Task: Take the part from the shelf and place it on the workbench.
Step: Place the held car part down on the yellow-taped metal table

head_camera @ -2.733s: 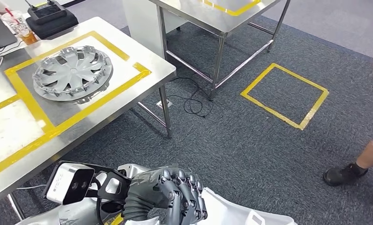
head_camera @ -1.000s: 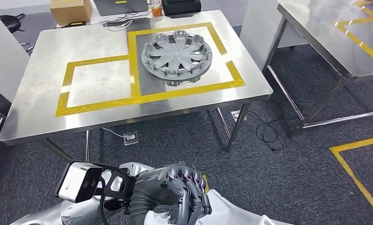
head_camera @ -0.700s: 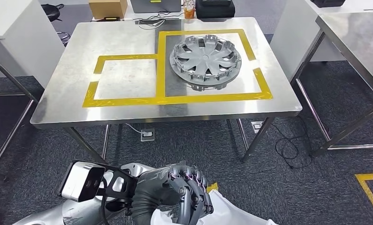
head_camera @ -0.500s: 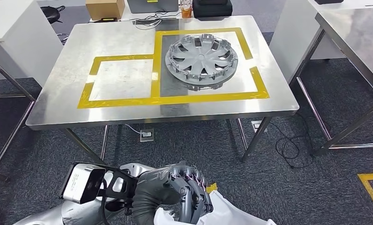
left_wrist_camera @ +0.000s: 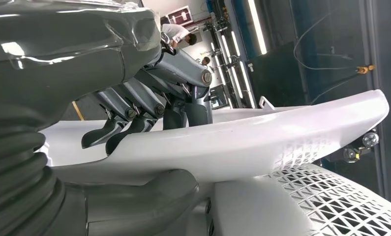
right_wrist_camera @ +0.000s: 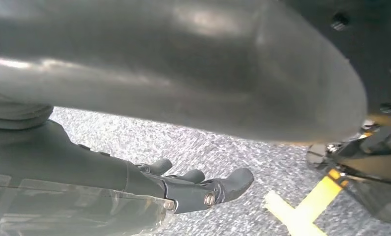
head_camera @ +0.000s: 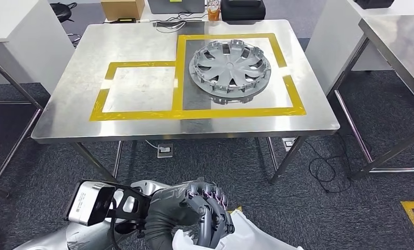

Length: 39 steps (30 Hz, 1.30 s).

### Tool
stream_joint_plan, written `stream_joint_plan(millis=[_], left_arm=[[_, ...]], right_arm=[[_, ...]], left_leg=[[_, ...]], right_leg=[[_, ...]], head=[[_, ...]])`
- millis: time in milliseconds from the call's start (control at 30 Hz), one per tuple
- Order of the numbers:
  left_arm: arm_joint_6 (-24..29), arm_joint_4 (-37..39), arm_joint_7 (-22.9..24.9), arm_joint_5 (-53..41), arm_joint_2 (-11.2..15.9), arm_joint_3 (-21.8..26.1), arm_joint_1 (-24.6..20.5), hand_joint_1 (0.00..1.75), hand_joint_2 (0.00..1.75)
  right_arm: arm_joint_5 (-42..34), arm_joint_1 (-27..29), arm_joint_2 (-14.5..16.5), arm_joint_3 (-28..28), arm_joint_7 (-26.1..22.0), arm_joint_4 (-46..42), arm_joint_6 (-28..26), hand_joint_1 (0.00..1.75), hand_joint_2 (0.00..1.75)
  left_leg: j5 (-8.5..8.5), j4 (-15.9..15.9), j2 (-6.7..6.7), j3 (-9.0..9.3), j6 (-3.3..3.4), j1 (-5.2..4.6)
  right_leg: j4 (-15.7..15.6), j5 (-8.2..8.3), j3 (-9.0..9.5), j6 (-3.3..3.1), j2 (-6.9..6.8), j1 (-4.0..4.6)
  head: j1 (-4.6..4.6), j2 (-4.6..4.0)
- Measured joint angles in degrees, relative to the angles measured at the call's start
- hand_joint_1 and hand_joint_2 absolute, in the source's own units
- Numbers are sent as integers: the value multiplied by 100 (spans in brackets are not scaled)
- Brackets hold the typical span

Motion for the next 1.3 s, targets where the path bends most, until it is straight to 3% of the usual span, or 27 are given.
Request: stream_joint_plan(millis=[67,133,200,233,300,333,400,467,533,567,633,700,733,767,833,900,967,1033,1067,1133,1200,1233,1267,1300], left_arm=[[-2,-14,9,1,-12,1,-11,175,175],[-3,-13,14,2,-20,-4,-4,175,175],[-2,-12,19,2,-20,-9,11,175,175],[-2,-11,20,2,-20,-11,12,175,175],[-3,-11,21,2,-23,-13,12,175,175],[-3,-12,23,2,-23,-13,10,175,175],[-2,-14,30,1,-34,-12,5,175,175],[-2,-16,34,1,-43,-11,2,175,175],[-2,-20,34,2,-41,-9,-2,175,175],[-2,-23,34,2,-40,-8,-4,175,175],[-2,-29,34,2,-35,-7,1,175,175],[-2,-29,35,2,-30,-8,12,175,175],[-2,-29,36,2,-28,-8,14,175,175],[-2,-33,36,2,-28,-8,12,175,175],[-2,-46,36,2,-30,-3,-1,175,175],[-2,-57,36,2,-34,2,-17,175,175],[-2,-62,36,2,-39,5,-20,175,175],[-2,-73,36,3,-47,9,-19,175,175],[-3,-78,36,3,-52,10,-22,175,175],[-4,-81,36,2,-58,8,-16,175,175],[-4,-81,36,2,-56,5,5,175,175],[-4,-81,36,2,-56,4,11,175,175],[-4,-81,36,2,-55,3,14,175,175],[-5,-81,36,2,-55,3,13,175,175]], right_arm=[[1,8,-16,-3,-23,0,-27,0,0],[1,16,-37,-4,-29,1,-45,0,0],[2,32,-50,-5,-29,2,-50,0,0],[2,39,-54,-5,-29,2,-49,0,0],[3,43,-64,-5,-29,2,-48,0,0],[3,42,-61,-5,-29,2,-48,0,0],[2,35,-63,-7,-36,3,-49,0,0],[2,29,-68,-8,-44,4,-56,0,0],[4,32,-64,-9,-48,4,-75,0,0],[5,33,-63,-9,-52,4,-87,0,0],[5,37,-67,-9,-58,4,-106,0,0],[5,38,-68,-9,-59,4,-121,0,0],[5,38,-68,-9,-59,4,-125,0,0],[5,37,-68,-9,-59,4,-127,0,0],[5,35,-46,-9,-60,2,-131,0,0],[5,35,-31,-9,-61,-1,-136,0,0],[5,31,-31,-9,-62,0,-140,0,0],[6,23,-27,-9,-63,0,-140,0,0],[5,19,-31,-9,-64,0,-140,0,0],[5,22,-41,-9,-66,1,-140,0,0],[5,30,-49,-9,-66,1,-140,0,0],[5,35,-55,-8,-67,1,-143,0,0],[5,39,-59,-8,-69,1,-148,0,0],[5,40,-67,-7,-72,1,-155,0,0]], left_leg=[[58,-121,-27,119,37,29],[57,-133,-55,140,56,11],[36,-127,-102,145,47,7],[20,-116,-128,154,32,12],[-43,-52,-166,170,-25,35],[-86,-8,-177,166,-66,34],[-159,68,-188,148,-135,25],[-196,93,-193,142,-168,27],[-304,246,-162,82,-210,49],[-429,482,-137,-30,-241,63],[-742,1234,-90,-429,-287,76],[-839,1768,-73,-770,-287,78],[-729,1731,-71,-795,-262,74],[-536,1479,-70,-706,-216,63],[-145,680,-46,-348,-50,2],[-23,205,1,-133,75,-74],[-43,118,9,-94,98,-105],[9,-13,-10,20,103,-73],[38,-79,-16,82,108,-53],[52,-124,-22,128,115,-40],[33,-120,-43,132,109,-40],[17,-117,-58,142,98,-37],[-5,-108,-71,159,79,-30],[-38,-86,-81,178,52,-22]], right_leg=[[370,-171,-170,-11,46,-5],[1086,-442,-552,-31,88,-15],[1487,-510,-822,23,97,-25],[1370,-408,-799,82,97,-36],[611,-46,-473,199,100,-73],[274,89,-312,220,113,-80],[16,168,-175,139,146,-67],[31,146,-166,36,163,-64],[26,129,-138,-29,162,-76],[23,119,-121,-55,161,-83],[21,99,-106,-92,158,-68],[22,81,-92,-114,155,-48],[22,71,-76,-123,155,-31],[21,60,-53,-130,155,-10],[15,34,-7,-132,156,26],[8,11,5,-107,146,34],[-19,-3,17,-56,118,34],[47,-49,5,-25,103,33],[220,-131,-71,-26,107,35],[891,-403,-418,-40,120,23],[1507,-575,-785,3,122,6],[1545,-534,-840,56,122,-9],[1343,-399,-773,126,121,-31],[946,-205,-604,199,121,-57]], head=[[14,0],[22,1],[22,1],[24,1],[23,1],[27,1],[29,1],[16,1],[-12,1],[-18,1],[-32,1],[-31,1],[-31,1],[-31,1],[-21,1],[-13,1],[-18,1],[-18,1],[-11,1],[0,1],[10,1],[12,1],[16,1],[16,1]])
